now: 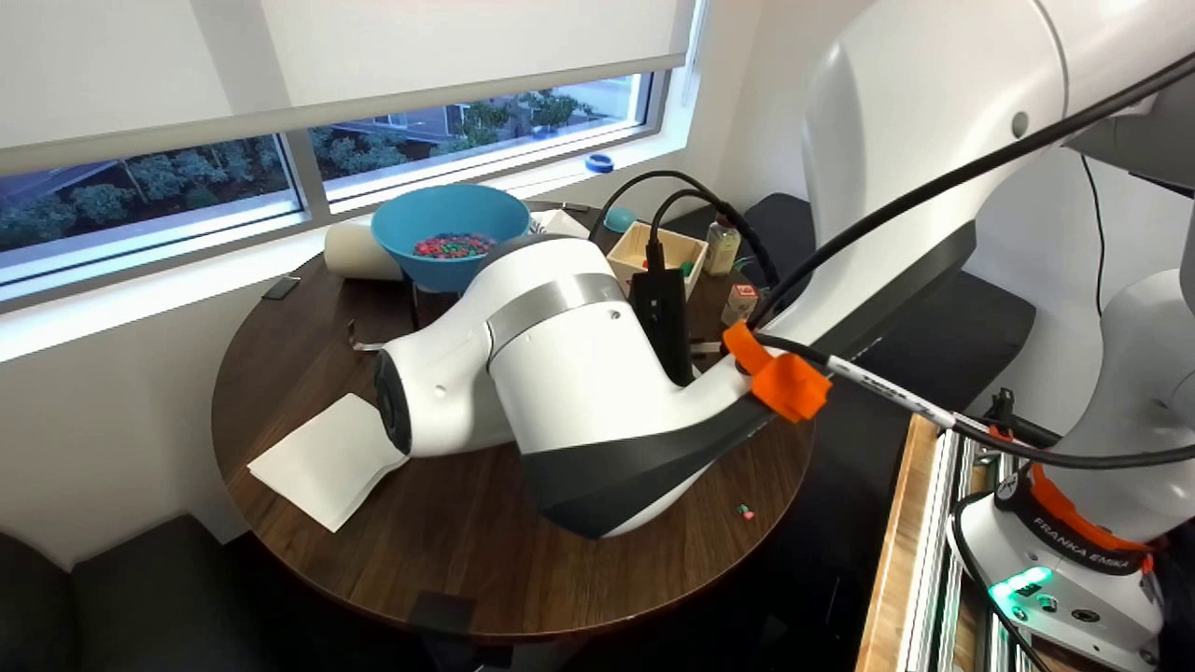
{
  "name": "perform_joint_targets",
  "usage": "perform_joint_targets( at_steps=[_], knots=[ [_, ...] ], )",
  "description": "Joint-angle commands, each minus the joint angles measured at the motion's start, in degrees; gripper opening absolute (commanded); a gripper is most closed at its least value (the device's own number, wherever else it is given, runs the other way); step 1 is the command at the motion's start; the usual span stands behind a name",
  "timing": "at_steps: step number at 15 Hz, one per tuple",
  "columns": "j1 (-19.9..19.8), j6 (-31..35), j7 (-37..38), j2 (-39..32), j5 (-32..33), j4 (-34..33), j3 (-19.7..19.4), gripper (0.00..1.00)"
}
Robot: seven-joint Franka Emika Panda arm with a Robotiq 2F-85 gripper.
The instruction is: Pick up the far right white spoon, scoop a spoonful of the substance from the yellow bowl and pour it into the blue bowl, put the white spoon back onto the table
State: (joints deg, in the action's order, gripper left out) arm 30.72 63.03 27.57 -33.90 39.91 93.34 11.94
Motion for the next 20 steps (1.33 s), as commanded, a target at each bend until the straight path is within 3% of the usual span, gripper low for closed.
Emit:
perform_joint_targets(
  at_steps=[1, 13, 20],
  knots=[
    [0.27, -0.66, -1.14, -1.95, 0.20, -2.42, 0.61, 0.03],
    [-0.54, 0.71, -7.10, -4.67, -2.31, -6.76, 1.27, 0.03],
    [-2.60, 3.86, -11.01, -3.89, -8.01, -7.35, 1.60, 0.03]
  ],
)
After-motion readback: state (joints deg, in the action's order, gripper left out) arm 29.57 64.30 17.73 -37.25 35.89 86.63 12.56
